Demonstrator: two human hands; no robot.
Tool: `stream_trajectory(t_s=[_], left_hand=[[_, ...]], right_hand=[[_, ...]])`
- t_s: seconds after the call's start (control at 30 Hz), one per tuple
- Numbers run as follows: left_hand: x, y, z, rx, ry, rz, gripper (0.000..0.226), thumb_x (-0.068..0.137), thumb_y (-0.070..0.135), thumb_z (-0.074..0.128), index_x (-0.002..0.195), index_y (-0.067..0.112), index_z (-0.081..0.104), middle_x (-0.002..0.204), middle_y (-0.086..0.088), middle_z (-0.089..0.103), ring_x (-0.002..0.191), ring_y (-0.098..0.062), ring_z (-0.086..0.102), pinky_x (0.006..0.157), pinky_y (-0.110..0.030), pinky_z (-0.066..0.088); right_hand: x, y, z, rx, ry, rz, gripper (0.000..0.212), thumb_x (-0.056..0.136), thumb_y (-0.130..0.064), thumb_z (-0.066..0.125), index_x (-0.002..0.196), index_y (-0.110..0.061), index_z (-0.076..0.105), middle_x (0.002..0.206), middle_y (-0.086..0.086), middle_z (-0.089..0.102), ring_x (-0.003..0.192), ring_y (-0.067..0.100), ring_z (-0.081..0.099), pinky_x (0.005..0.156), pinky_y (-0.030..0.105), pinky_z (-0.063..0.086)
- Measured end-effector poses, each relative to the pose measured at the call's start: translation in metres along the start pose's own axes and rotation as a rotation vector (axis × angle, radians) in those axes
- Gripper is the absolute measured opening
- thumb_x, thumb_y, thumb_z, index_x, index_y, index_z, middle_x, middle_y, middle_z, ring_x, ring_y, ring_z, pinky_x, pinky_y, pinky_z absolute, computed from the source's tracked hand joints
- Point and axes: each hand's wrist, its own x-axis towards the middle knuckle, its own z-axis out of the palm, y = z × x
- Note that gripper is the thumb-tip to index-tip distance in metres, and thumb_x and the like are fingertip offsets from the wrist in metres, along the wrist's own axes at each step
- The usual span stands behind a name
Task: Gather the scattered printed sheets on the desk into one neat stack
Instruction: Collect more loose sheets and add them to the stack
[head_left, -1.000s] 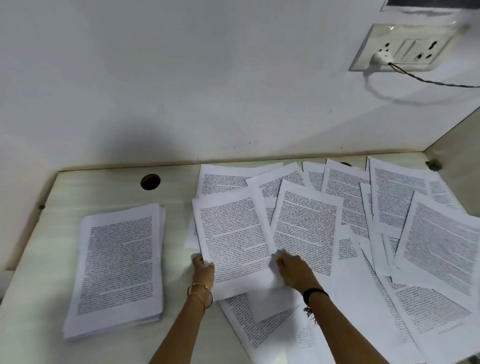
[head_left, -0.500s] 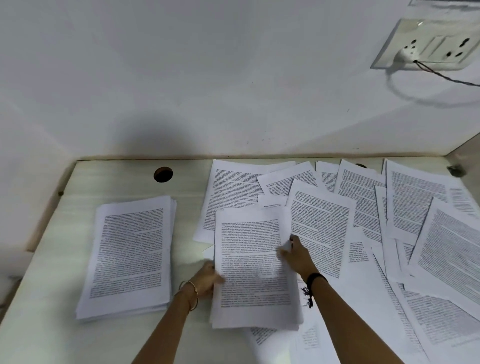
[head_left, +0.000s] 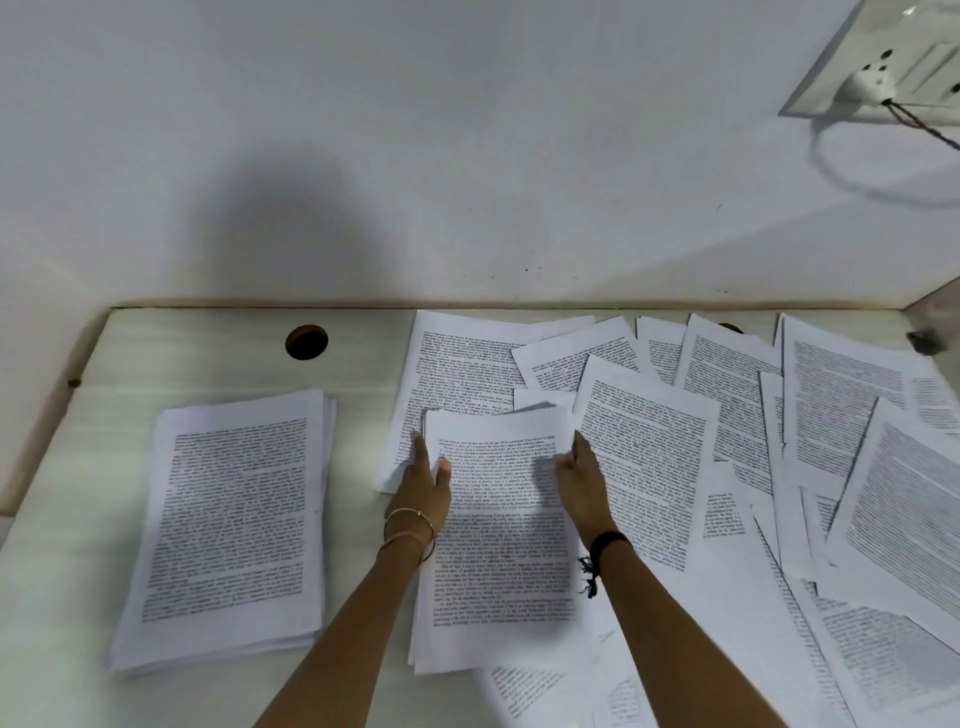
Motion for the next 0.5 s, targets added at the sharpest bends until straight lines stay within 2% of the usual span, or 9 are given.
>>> stream_trajectory(t_s=[0.03, 0.1, 0.13, 0.2, 0.27, 0.37, 0.4, 0.43, 0.5], left_hand=[[0.0, 0.002, 0.0, 0.027, 0.001, -0.014, 0.061, 0.098, 0.036, 0.026, 0.147, 0.022, -0.008, 0.155, -0.01, 0.021, 0.135, -0.031, 0.038, 0.109, -0.041, 0.034], [0.002, 0.006, -0.002, 0.11, 0.006, -0.007, 0.062, 0.098, 0.039, 0.023, 0.146, 0.023, -0.012, 0.153, -0.014, 0.026, 0.128, -0.033, 0.046, 0.106, -0.043, 0.04], [0.004, 0.008, -0.003, 0.147, 0.005, 0.004, 0.062, 0.098, 0.04, 0.022, 0.146, 0.024, -0.013, 0.153, -0.014, 0.026, 0.128, -0.033, 0.046, 0.105, -0.043, 0.042], [0.007, 0.013, -0.006, 0.154, 0.01, 0.035, 0.062, 0.098, 0.038, 0.022, 0.146, 0.023, -0.014, 0.154, -0.014, 0.022, 0.133, -0.032, 0.041, 0.102, -0.041, 0.041], [0.007, 0.018, -0.007, 0.12, 0.008, 0.105, 0.061, 0.099, 0.032, 0.024, 0.145, 0.023, -0.015, 0.156, -0.012, 0.017, 0.137, -0.029, 0.034, 0.101, -0.039, 0.042], [0.008, 0.023, -0.008, 0.028, -0.029, 0.189, 0.064, 0.099, 0.024, 0.029, 0.145, 0.022, -0.016, 0.157, -0.007, 0.009, 0.133, -0.029, 0.039, 0.094, -0.038, 0.046], [0.011, 0.021, -0.008, -0.047, -0.007, 0.169, 0.063, 0.099, 0.021, 0.032, 0.147, 0.02, -0.01, 0.156, -0.008, 0.015, 0.13, -0.031, 0.043, 0.092, -0.036, 0.046], [0.012, 0.019, -0.009, -0.187, 0.011, 0.11, 0.061, 0.097, 0.02, 0.038, 0.148, 0.016, 0.005, 0.151, -0.012, 0.029, 0.127, -0.033, 0.045, 0.093, -0.034, 0.044], [0.017, 0.007, -0.012, -0.531, -0.024, -0.022, 0.049, 0.085, 0.026, 0.06, 0.13, 0.013, 0.045, 0.126, -0.011, 0.056, 0.122, -0.034, 0.052, 0.096, -0.03, 0.042]], right_hand=[[-0.002, -0.003, 0.002, 0.038, 0.038, -0.007, 0.043, 0.093, -0.015, 0.034, 0.136, -0.013, 0.041, 0.119, 0.008, 0.055, 0.113, 0.031, 0.053, 0.106, 0.045, 0.039], [-0.003, -0.007, 0.004, 0.081, 0.045, 0.016, 0.048, 0.099, -0.01, 0.032, 0.147, -0.015, 0.029, 0.132, 0.008, 0.051, 0.121, 0.026, 0.048, 0.108, 0.03, 0.028], [-0.005, -0.008, 0.006, 0.101, 0.024, 0.012, 0.051, 0.1, -0.009, 0.033, 0.149, -0.018, 0.023, 0.14, 0.004, 0.045, 0.126, 0.023, 0.044, 0.106, 0.028, 0.029], [-0.001, -0.005, 0.006, 0.159, 0.101, 0.022, 0.051, 0.101, -0.013, 0.035, 0.149, -0.021, 0.023, 0.145, 0.007, 0.042, 0.129, 0.028, 0.045, 0.104, 0.037, 0.037], [0.007, -0.005, 0.005, 0.216, 0.166, 0.089, 0.046, 0.1, -0.016, 0.038, 0.146, -0.019, 0.029, 0.137, 0.01, 0.05, 0.119, 0.029, 0.052, 0.096, 0.037, 0.045], [0.013, -0.004, 0.004, 0.222, 0.053, 0.093, 0.04, 0.097, -0.01, 0.043, 0.135, -0.02, 0.04, 0.11, 0.003, 0.059, 0.088, 0.017, 0.057, 0.065, 0.024, 0.046], [0.014, -0.006, 0.003, 0.248, 0.08, 0.083, 0.038, 0.095, -0.007, 0.046, 0.131, -0.019, 0.043, 0.106, 0.004, 0.06, 0.085, 0.017, 0.056, 0.061, 0.022, 0.045], [0.014, -0.008, 0.002, 0.279, 0.125, 0.07, 0.035, 0.093, -0.004, 0.049, 0.125, -0.017, 0.048, 0.102, 0.006, 0.062, 0.082, 0.018, 0.057, 0.059, 0.02, 0.046], [0.016, -0.016, 0.0, 0.367, 0.154, 0.025, 0.022, 0.091, 0.002, 0.049, 0.106, -0.013, 0.058, 0.085, 0.003, 0.06, 0.073, 0.016, 0.052, 0.054, 0.012, 0.045]])
